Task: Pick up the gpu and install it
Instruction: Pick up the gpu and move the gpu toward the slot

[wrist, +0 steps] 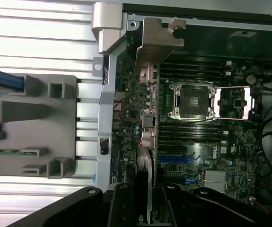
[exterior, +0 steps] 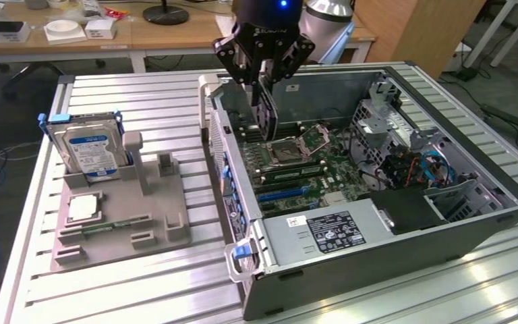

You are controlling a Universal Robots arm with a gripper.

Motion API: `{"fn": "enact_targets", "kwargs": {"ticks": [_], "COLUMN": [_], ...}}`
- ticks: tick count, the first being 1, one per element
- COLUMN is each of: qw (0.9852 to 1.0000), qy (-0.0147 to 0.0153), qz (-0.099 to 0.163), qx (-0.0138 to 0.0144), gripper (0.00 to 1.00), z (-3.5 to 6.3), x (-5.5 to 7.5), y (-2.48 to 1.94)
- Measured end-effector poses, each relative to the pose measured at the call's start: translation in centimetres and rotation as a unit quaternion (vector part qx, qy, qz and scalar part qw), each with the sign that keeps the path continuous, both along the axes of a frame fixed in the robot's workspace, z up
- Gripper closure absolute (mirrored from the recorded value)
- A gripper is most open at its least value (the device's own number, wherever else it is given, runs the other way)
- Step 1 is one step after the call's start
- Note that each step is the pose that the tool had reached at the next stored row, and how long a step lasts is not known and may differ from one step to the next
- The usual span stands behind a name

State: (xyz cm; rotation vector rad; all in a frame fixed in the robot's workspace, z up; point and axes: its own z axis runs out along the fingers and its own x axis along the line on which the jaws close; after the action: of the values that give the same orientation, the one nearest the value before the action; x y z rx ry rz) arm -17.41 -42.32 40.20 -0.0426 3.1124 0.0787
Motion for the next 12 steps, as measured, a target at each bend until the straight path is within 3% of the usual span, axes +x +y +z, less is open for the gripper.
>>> {"fn": "enact_targets", "kwargs": {"ticks": [12], "qw": [1.0], "qy": [-0.0007], "qz": [0.0], "qx": [0.0], "gripper": [0.73], "z": [-0.15], "x": [1.5], "y": [0.0]}}
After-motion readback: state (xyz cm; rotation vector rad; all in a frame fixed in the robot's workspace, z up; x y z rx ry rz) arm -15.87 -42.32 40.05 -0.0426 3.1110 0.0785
